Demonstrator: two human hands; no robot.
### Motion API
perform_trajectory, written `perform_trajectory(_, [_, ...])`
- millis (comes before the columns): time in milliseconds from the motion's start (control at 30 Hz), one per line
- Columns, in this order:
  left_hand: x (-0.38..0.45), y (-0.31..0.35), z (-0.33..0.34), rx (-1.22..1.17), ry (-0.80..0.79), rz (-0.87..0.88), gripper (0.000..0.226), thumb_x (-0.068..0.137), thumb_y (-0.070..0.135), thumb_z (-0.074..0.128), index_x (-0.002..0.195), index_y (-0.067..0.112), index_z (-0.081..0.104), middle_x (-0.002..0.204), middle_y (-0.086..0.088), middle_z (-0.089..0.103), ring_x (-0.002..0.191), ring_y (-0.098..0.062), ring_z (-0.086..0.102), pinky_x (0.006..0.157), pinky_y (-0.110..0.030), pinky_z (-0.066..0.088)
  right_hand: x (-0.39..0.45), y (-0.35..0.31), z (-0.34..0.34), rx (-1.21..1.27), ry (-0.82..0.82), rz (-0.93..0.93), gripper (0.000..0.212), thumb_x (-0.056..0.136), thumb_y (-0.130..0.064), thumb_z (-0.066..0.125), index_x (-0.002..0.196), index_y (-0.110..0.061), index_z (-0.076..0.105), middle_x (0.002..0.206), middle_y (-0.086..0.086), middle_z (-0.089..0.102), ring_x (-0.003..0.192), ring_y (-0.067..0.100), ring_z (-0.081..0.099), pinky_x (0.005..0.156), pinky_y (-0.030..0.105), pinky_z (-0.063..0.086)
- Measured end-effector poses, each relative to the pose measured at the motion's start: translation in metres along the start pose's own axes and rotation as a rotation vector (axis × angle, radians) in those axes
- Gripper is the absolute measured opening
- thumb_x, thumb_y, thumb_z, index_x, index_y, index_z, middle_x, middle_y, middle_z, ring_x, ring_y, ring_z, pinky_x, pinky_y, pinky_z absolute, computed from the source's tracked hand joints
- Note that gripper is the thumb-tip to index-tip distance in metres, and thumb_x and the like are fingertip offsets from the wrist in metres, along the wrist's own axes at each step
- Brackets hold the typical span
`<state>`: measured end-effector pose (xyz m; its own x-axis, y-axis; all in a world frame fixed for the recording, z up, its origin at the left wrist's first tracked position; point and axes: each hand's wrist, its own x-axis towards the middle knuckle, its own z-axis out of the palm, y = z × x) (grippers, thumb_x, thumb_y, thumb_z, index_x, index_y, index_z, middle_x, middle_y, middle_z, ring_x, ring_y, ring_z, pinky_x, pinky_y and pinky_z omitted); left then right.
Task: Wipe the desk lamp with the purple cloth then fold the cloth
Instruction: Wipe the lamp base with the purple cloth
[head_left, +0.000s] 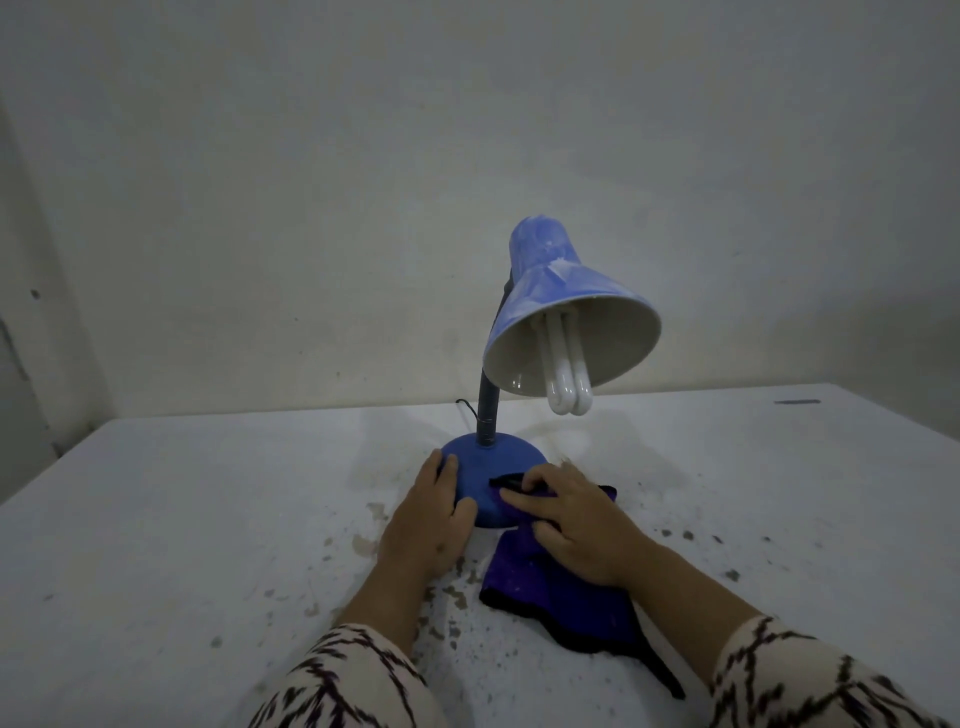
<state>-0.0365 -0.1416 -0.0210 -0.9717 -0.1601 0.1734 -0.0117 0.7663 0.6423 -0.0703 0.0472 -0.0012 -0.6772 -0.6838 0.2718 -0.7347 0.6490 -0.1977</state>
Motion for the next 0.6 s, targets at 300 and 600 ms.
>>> perform_trajectory(300, [0.000, 0.000, -0.001, -0.006, 0.008, -0.001, 0.059, 0.094, 0.026, 0.036, 0.148, 0.017, 0.013, 0.158, 0.003, 0.002, 0.143, -0.017, 0.017, 0.112, -0.032, 0.022, -0.002, 0.000, 0.002, -0.035, 0.001, -0.038, 0.043, 0.092, -0.038, 0.037, 0.135, -0.035, 0.041, 0.134, -0.005, 0.039, 0.121, 0.017, 0.034, 0.107, 0.036, 0.021])
perform_trajectory(600, [0.001, -0.001, -0.003, -0.089, 0.033, -0.006, 0.052, 0.096, 0.019, 0.033, 0.146, 0.016, 0.022, 0.157, 0.003, 0.010, 0.142, -0.014, 0.017, 0.113, -0.028, 0.019, 0.009, -0.020, 0.010, -0.224, -0.062, -0.179, 0.039, 0.094, -0.041, 0.032, 0.132, -0.047, 0.039, 0.149, -0.006, 0.024, 0.132, 0.020, 0.020, 0.106, 0.040, 0.014])
